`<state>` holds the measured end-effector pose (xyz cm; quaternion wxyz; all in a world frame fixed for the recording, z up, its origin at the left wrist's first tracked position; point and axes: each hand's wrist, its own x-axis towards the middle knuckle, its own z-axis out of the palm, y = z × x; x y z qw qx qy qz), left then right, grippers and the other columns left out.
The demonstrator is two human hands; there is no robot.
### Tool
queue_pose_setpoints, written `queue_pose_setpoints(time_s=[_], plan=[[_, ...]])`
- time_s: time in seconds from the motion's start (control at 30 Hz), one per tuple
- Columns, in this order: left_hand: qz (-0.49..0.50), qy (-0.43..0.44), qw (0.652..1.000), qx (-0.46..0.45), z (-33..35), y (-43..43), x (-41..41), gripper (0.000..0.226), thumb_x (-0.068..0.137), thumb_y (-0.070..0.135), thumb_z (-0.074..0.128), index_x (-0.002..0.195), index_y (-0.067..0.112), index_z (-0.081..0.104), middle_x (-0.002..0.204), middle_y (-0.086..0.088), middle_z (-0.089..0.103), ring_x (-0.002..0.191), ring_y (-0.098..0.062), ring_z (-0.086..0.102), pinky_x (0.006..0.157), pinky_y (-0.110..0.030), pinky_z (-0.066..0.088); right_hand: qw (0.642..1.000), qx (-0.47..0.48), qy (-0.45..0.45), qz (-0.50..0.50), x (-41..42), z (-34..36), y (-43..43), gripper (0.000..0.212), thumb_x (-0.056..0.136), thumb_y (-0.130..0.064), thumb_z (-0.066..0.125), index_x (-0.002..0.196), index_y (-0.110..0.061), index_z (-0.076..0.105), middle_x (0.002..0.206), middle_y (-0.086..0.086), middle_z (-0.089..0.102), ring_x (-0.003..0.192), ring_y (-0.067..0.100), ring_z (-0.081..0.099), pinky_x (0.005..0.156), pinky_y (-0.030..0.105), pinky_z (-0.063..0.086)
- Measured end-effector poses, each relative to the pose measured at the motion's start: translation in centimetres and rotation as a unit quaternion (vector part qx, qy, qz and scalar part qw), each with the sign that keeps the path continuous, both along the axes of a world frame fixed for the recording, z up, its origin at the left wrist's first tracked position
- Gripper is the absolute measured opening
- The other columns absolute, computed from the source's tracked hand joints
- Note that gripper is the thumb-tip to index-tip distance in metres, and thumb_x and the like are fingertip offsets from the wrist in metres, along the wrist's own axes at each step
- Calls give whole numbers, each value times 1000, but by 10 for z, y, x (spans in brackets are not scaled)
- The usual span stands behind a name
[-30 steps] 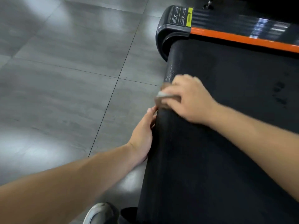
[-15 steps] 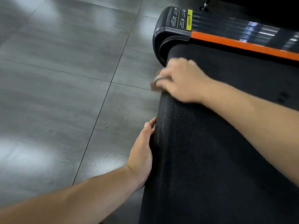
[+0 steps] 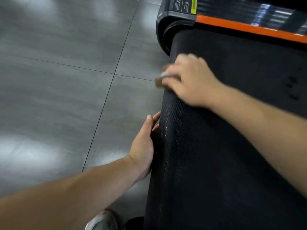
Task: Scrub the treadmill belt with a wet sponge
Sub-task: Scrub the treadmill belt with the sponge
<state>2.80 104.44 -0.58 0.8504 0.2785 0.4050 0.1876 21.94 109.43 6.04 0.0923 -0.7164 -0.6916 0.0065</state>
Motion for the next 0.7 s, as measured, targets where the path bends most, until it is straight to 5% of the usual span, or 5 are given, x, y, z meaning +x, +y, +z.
queue_pose_setpoints(time_s=[0.17,0.27,0.37,0.47,0.7], plan=[[27,-1,999,-45,-2,21,-9,63,106,57,29,139,13,59,113,-16,74,99,-31,71,84,-39,57,985,-5,140,98,-72,5,-143,29,99,-49,49,103,-35,74,89,0,51,81,23,47,71,39,36],[-6,-8,1000,2,1,6,-8,59,108,53,25,138,18,63,124,-11,72,111,-26,68,101,-42,51,978,-26,151,141,-83,6,-180,27,101,-47,53,101,-30,75,89,-3,51,80,18,44,72,36,34],[-56,-10,998,29,2,-10,-6,57,109,50,28,113,25,79,113,-7,75,106,-18,71,91,-28,56,986,16,146,85,-72,1,-164,26,97,-46,55,104,-32,76,87,-2,52,79,18,45,72,38,37],[-53,15,995,82,-1,-12,-7,49,107,48,45,149,24,50,144,-14,59,133,-27,56,111,-39,45,989,43,138,29,-76,-1,-162,27,94,-46,54,103,-33,76,86,-2,52,78,21,48,70,41,40],[-43,48,992,108,3,-17,-3,49,108,43,42,148,17,48,144,-15,59,135,-29,55,117,-47,40,965,-56,199,161,-86,7,-215,24,95,-51,57,106,-39,75,93,-7,54,85,16,49,75,39,39]])
